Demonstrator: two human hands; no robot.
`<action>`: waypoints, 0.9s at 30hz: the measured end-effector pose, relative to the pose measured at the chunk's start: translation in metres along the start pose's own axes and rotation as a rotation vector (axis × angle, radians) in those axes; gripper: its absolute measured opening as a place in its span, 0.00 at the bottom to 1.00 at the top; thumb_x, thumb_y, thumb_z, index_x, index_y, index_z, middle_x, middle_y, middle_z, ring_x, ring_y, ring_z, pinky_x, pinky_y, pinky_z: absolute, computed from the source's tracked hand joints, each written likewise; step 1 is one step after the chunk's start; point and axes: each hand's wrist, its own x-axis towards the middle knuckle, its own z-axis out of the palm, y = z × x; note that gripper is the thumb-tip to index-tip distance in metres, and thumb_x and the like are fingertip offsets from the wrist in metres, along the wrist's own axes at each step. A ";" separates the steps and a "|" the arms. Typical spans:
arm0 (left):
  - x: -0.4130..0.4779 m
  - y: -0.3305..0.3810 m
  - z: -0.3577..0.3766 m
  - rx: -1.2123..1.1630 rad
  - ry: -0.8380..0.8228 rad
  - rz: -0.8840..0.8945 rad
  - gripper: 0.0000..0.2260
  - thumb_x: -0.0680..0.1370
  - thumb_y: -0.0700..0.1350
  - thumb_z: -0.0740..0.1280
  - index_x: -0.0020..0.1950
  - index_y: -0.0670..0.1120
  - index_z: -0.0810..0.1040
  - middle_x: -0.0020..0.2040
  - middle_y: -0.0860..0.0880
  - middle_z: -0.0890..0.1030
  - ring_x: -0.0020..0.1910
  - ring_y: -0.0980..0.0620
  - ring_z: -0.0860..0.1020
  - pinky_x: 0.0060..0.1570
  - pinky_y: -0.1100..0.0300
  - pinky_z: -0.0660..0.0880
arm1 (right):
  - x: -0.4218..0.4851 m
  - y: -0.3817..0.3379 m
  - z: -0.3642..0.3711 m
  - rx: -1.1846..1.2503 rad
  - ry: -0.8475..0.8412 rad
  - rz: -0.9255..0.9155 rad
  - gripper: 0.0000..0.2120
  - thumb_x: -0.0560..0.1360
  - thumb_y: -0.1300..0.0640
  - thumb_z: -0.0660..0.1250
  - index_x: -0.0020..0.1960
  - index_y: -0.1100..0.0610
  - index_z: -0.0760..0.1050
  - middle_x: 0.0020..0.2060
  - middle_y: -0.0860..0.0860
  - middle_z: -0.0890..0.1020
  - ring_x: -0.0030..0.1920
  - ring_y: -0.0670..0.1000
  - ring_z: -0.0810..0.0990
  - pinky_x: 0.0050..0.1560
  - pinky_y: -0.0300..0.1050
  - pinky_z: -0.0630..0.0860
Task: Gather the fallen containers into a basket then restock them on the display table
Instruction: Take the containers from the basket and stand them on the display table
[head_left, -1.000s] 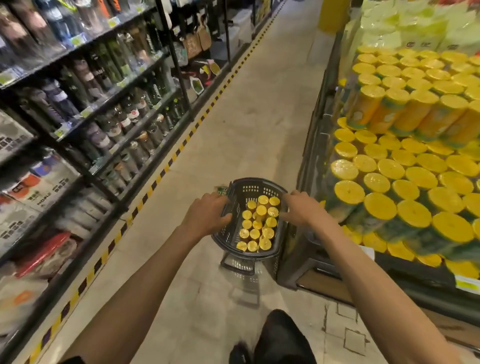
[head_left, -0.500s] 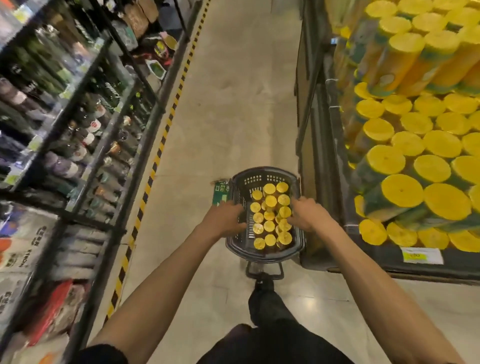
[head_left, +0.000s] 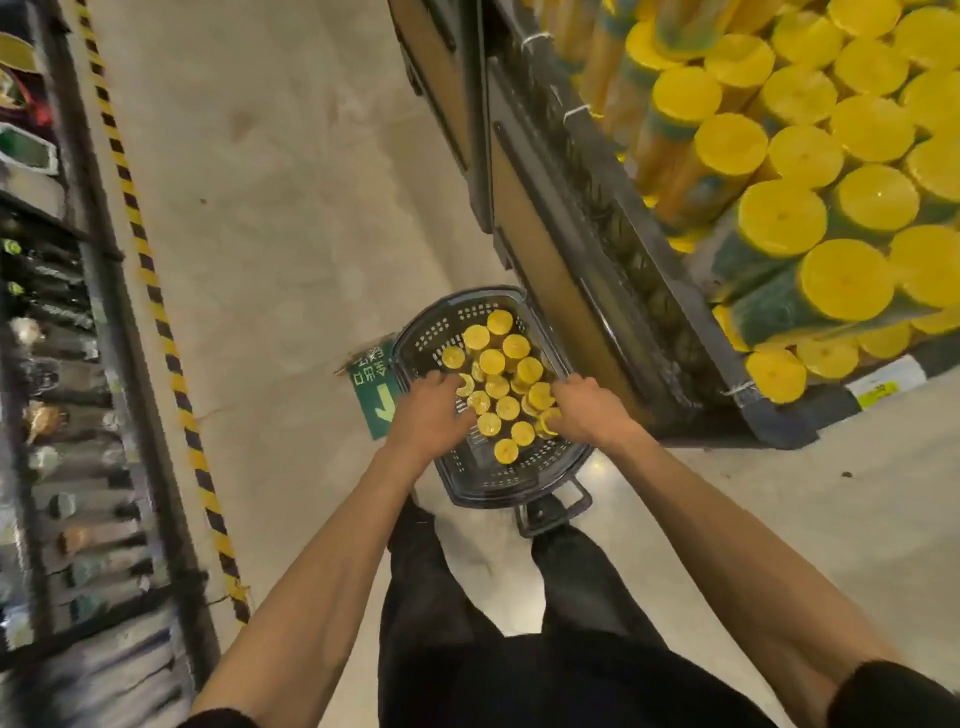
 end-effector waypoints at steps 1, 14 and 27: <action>0.011 -0.009 0.003 0.006 -0.007 0.030 0.20 0.77 0.53 0.64 0.66 0.46 0.73 0.60 0.42 0.75 0.61 0.40 0.74 0.55 0.48 0.73 | 0.007 -0.002 0.009 0.035 0.013 0.045 0.22 0.76 0.49 0.64 0.65 0.59 0.69 0.63 0.59 0.72 0.63 0.63 0.71 0.58 0.58 0.73; 0.193 -0.083 0.118 -0.043 -0.224 0.260 0.20 0.68 0.56 0.59 0.51 0.44 0.75 0.50 0.38 0.80 0.50 0.38 0.78 0.45 0.48 0.74 | 0.122 0.018 0.156 0.425 0.097 0.440 0.25 0.77 0.46 0.65 0.64 0.64 0.69 0.60 0.66 0.71 0.59 0.69 0.73 0.58 0.58 0.72; 0.337 -0.144 0.241 0.042 -0.095 0.402 0.25 0.77 0.51 0.67 0.70 0.42 0.68 0.64 0.38 0.72 0.62 0.37 0.72 0.59 0.47 0.70 | 0.252 0.034 0.283 0.486 0.303 0.699 0.30 0.77 0.50 0.67 0.72 0.64 0.61 0.68 0.64 0.66 0.67 0.66 0.67 0.64 0.60 0.68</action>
